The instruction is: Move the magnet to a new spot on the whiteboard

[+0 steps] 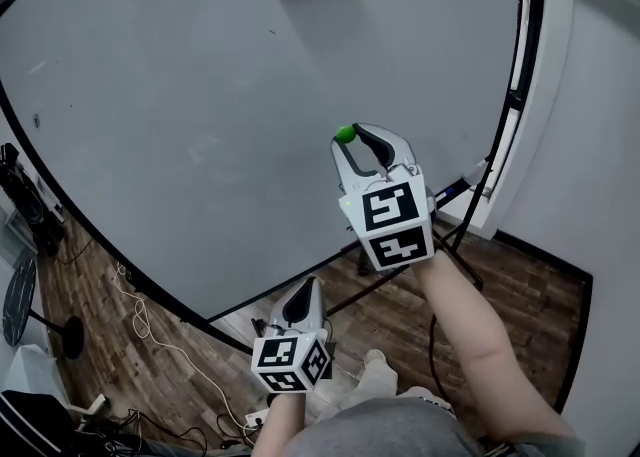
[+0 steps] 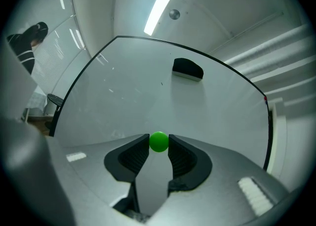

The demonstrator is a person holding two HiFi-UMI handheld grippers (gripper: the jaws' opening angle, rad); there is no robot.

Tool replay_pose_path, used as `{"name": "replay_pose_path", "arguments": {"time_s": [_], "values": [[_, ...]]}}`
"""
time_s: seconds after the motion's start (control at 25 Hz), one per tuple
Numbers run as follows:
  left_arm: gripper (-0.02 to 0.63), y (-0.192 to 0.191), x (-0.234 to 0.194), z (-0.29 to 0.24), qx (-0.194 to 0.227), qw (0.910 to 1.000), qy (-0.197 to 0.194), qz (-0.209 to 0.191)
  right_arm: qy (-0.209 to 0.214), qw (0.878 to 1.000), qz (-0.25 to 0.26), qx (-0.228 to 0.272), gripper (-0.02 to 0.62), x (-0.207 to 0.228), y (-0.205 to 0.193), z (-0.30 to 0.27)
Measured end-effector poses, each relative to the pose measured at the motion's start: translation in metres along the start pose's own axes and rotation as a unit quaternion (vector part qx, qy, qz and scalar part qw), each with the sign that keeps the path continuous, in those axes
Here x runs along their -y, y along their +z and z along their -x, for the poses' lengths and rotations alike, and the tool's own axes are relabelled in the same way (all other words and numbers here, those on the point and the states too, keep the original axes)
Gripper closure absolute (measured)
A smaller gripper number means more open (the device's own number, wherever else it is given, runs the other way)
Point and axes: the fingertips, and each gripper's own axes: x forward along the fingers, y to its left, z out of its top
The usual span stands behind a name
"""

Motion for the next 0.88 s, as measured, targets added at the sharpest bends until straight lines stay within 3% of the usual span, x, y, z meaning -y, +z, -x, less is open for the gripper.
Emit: {"name": "replay_pose_path", "arguments": {"time_s": [0.88], "values": [[0.601,0.009,0.01,-0.116,-0.018,0.9988,-0.046,-0.003,-0.034,0.999,-0.002,-0.012,0.474,0.09,-0.037,-0.067]]}}
